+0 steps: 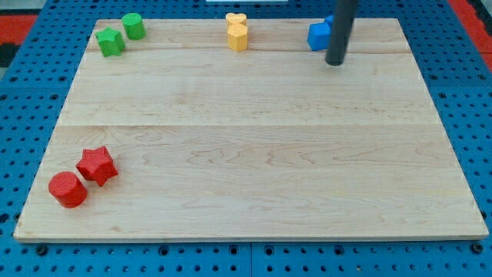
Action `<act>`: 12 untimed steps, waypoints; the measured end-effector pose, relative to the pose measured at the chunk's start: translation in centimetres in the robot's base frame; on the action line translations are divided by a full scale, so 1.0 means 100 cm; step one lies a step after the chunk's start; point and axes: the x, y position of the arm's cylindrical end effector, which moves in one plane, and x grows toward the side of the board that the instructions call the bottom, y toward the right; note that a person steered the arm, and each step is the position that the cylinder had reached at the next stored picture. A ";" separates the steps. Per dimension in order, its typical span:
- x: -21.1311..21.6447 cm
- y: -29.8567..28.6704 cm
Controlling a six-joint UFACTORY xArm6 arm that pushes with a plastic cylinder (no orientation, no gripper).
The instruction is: Separate the blue blocks
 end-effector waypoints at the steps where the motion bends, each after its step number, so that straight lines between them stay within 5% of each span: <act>1: -0.014 0.080; 6: -0.028 0.097; 8: -0.116 0.109; 10: -0.116 0.014; 12: -0.115 0.013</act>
